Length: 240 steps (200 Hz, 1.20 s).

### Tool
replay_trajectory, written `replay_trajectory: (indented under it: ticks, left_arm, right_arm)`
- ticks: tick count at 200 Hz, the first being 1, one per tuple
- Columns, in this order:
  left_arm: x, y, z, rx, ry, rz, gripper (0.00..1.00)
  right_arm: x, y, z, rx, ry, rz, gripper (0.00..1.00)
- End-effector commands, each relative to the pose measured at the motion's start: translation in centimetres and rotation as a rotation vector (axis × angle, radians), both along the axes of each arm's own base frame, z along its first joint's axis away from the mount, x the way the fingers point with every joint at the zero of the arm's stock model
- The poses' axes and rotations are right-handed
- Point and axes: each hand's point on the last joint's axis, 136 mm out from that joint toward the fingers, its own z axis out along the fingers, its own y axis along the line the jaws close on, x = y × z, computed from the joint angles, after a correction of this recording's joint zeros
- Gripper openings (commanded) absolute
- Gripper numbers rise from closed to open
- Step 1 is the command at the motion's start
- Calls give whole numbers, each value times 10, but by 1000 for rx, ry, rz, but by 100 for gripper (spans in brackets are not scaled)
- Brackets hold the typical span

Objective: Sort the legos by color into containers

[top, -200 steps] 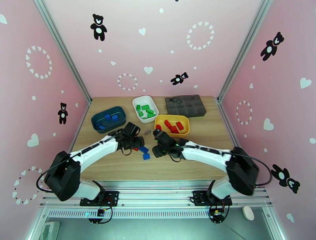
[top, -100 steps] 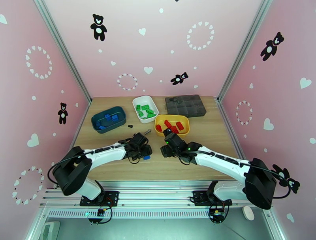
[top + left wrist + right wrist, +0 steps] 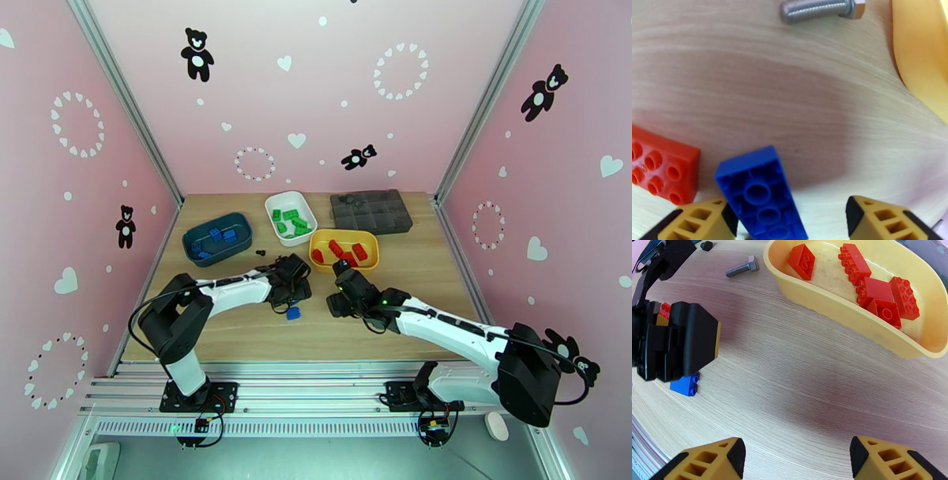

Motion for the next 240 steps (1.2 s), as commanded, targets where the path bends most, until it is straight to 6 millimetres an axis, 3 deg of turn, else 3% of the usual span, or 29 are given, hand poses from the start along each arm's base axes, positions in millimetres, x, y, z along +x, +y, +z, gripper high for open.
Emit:
replay_trajectory:
  ticks: [1, 35, 61, 107, 132, 151, 180, 212, 240]
  left_arm:
    - [-1, 12, -5, 141, 7, -52, 69]
    - [-6, 11, -9, 224, 16, -104, 52]
    - [-5, 8, 5, 232, -16, -115, 38]
    - [9, 10, 61, 175, -134, -128, 30]
    - [23, 28, 85, 133, -172, -94, 30]
    - [37, 52, 104, 118, -209, -47, 30]
    - [69, 106, 125, 76, -254, 76, 30]
    - [101, 185, 135, 53, -288, 275, 30]
    - [123, 253, 135, 49, -301, 438, 30]
  right_arm:
    - [0, -7, 2, 13, -12, -21, 75]
    - [0, -8, 1, 19, -12, -25, 75]
    - [0, -1, 0, 46, 0, -7, 75]
    - [-3, 45, -4, 213, 85, 88, 75]
    - [1, 78, -1, 302, 122, 139, 75]
    - [5, 109, 5, 341, 142, 190, 74]
    - [12, 157, 16, 359, 150, 268, 73]
    - [18, 200, 23, 354, 162, 328, 71]
    - [18, 221, 23, 364, 182, 353, 71]
